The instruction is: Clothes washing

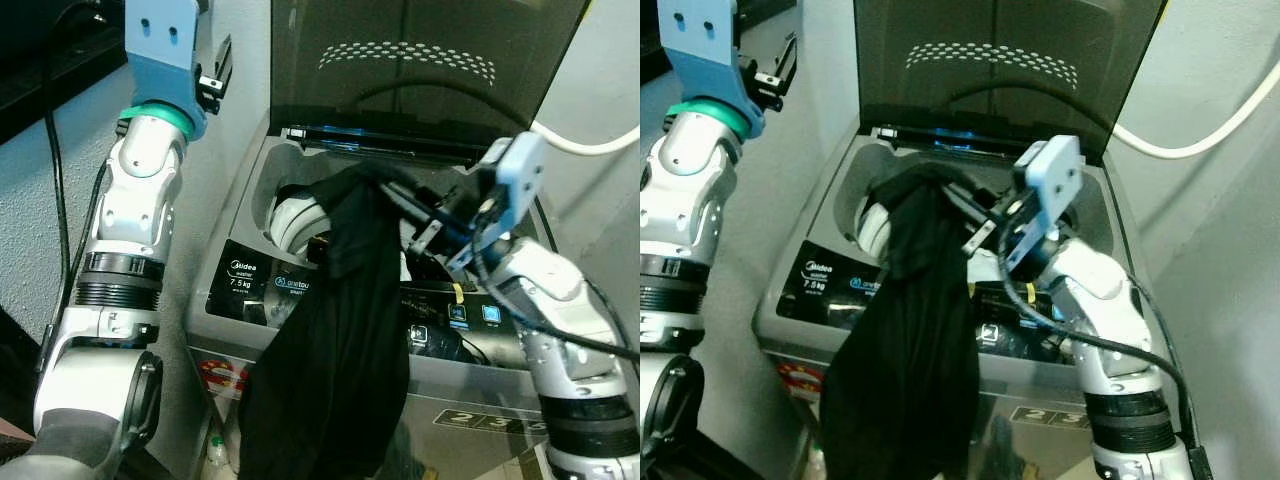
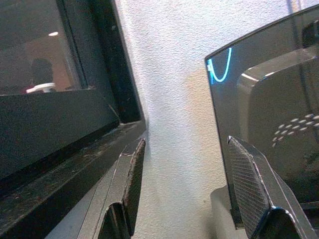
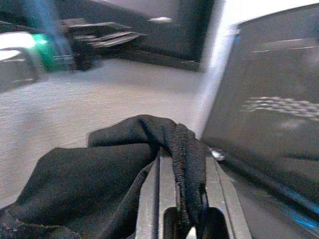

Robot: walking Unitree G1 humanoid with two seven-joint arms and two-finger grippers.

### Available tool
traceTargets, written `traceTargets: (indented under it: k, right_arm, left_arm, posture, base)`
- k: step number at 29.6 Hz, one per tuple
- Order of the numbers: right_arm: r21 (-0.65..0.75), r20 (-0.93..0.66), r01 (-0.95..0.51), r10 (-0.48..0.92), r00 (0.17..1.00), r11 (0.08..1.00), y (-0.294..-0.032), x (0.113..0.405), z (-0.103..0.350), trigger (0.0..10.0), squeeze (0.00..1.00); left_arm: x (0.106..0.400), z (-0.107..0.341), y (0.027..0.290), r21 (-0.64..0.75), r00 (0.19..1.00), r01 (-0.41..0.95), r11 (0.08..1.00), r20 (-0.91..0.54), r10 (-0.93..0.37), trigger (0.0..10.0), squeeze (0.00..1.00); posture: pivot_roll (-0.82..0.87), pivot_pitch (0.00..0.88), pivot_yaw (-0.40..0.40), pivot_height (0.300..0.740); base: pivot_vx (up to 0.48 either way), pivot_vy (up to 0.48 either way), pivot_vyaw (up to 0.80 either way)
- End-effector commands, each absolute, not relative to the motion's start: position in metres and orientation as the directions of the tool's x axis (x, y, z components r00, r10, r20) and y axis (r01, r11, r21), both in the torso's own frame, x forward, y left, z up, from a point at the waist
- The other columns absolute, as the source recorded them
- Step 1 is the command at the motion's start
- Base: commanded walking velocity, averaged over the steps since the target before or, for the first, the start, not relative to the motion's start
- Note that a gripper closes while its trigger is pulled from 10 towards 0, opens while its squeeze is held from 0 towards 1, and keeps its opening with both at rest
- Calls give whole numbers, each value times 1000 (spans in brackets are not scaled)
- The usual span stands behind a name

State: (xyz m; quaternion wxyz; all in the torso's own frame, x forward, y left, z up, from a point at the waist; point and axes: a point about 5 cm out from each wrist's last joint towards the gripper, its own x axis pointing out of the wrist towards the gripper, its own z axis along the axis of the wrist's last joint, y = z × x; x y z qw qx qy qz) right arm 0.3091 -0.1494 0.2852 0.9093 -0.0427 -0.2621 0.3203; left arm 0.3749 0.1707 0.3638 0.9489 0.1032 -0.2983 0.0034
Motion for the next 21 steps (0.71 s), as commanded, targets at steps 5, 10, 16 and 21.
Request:
traceTargets:
  k: [5, 10, 16, 21]
  right_arm:
    - [-213, 511, -436, 480, 713, 874, -157, 316, 292, 10000, 0]
    - [-171, 619, -336, 367, 695, 926, -149, 331, 320, 10000, 0]
    - [-130, 737, -274, 278, 616, 953, -121, 361, 388, 10000, 0]
    - [-126, 785, -323, 294, 546, 938, -96, 362, 436, 10000, 0]
  left_arm:
    - [373, 356, 166, 180, 829, -17, 984, 552, -87, 10000, 0]
    - [368, 341, 164, 96, 843, 70, 993, 526, -110, 10000, 0]
    - [334, 311, 155, 81, 800, 407, 910, 448, -398, 10000, 0]
    - [308, 268, 123, 122, 657, 706, 698, 255, -709, 10000, 0]
  posture:
    - [91, 38, 41, 724]
    - [85, 38, 49, 724]
    - [101, 44, 38, 724]
    - [109, 44, 27, 724]
  base:
    - [0, 0, 0]
    - [0, 0, 0]
    - [0, 0, 0]
    - [0, 0, 0]
